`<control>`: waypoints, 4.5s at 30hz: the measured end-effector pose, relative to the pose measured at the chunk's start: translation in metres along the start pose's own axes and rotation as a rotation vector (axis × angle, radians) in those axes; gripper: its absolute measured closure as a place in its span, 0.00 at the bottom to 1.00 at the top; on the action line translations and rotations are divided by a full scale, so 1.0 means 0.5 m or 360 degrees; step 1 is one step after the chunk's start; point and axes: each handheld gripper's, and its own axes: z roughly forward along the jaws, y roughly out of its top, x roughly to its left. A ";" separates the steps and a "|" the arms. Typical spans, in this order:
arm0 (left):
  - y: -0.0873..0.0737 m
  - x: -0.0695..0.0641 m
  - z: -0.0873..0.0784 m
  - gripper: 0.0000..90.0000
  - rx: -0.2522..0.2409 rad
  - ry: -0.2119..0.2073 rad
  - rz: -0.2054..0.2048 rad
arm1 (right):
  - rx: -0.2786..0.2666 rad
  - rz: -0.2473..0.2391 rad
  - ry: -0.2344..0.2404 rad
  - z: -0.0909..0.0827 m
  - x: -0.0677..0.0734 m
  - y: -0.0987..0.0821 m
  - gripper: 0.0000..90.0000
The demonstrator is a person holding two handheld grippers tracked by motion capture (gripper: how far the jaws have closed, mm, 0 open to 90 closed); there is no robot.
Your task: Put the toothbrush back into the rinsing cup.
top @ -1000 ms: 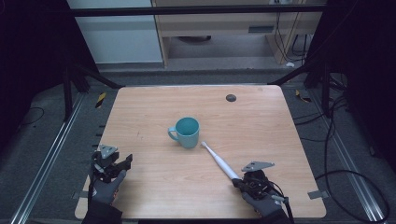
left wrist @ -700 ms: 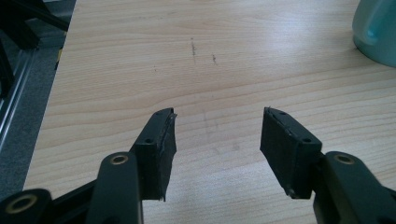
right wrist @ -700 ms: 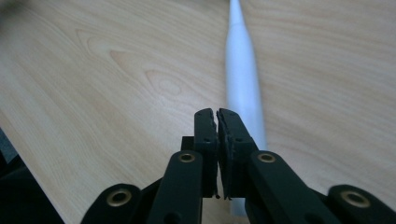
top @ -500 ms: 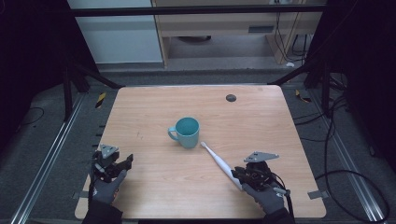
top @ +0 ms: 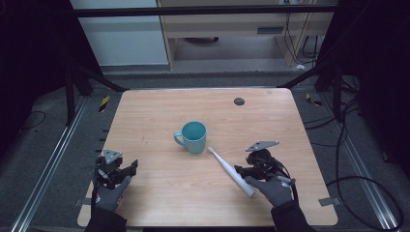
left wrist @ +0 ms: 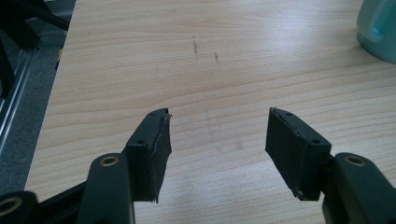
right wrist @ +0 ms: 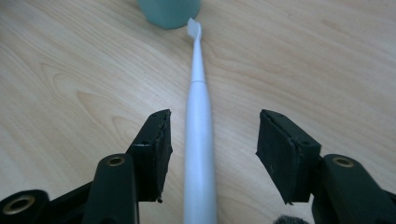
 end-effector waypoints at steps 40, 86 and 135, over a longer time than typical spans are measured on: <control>-0.001 -0.003 0.007 0.44 0.0032 -0.0018 0.0016 | 0.0624 -0.0216 0.0037 0.120 0.013 0.058 0.54; -0.001 -0.006 0.007 0.44 0.0034 -0.0016 0.0020 | 0.0500 -0.0090 0.0116 0.079 0.010 0.005 0.74; -0.001 -0.002 0.007 0.44 0.0020 -0.0013 0.0007 | -0.0769 0.0204 0.0152 0.033 0.037 0.212 0.74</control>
